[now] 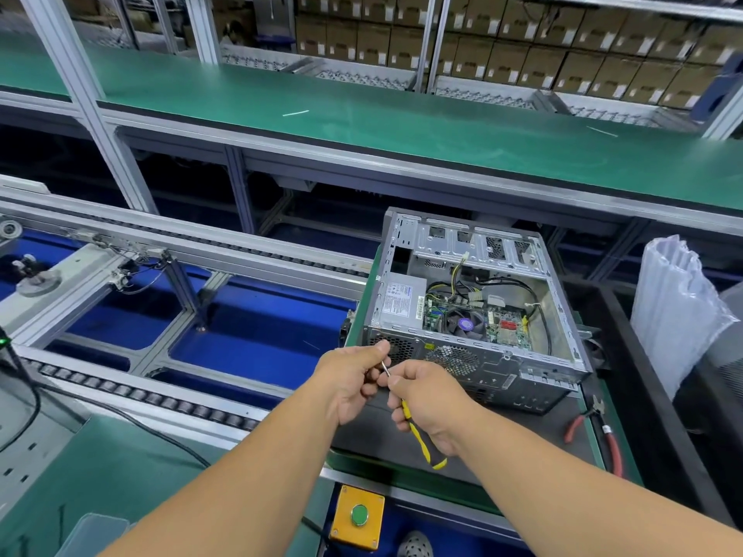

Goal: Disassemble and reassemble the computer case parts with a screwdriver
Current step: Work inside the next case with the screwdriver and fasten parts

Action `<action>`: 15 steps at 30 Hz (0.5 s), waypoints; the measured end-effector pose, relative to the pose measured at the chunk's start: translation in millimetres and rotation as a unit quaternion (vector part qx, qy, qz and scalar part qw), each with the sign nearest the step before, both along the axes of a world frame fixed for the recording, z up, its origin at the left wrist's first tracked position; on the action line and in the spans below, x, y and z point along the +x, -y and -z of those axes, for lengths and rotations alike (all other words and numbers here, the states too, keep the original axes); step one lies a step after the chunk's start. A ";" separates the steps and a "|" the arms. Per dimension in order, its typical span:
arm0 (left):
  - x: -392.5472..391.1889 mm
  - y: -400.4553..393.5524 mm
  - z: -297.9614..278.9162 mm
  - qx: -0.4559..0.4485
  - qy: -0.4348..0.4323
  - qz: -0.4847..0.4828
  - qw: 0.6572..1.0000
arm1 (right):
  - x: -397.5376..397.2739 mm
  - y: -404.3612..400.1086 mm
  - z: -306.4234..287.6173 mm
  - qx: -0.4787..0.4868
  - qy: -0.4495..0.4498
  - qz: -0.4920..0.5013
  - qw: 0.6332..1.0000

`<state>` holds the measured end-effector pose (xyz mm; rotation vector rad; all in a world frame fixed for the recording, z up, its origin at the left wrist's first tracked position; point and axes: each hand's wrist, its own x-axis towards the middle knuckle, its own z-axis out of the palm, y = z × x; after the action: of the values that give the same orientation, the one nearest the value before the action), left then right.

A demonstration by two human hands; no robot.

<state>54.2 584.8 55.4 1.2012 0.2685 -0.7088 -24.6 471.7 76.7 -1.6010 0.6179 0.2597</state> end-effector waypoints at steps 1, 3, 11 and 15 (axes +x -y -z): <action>0.7 0.6 1.0 0.005 -0.001 -0.001 1.000 | 0.9 -1.5 0.5 0.006 -0.001 0.008 1.000; 2.4 3.3 2.1 0.008 -0.008 -0.014 1.000 | 3.2 -6.0 1.0 0.026 -0.001 0.035 0.999; 16.3 10.5 -0.3 -0.023 -0.093 -0.036 0.995 | 23.0 -14.4 -5.0 0.031 0.006 0.089 0.995; 24.2 10.9 -0.1 -0.010 -0.096 -0.020 0.995 | 27.3 -15.6 -5.8 0.033 -0.001 0.085 0.996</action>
<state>78.4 573.9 55.5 1.1065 0.4434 -0.7911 2.7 487.3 82.4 -1.4753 0.7352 0.1538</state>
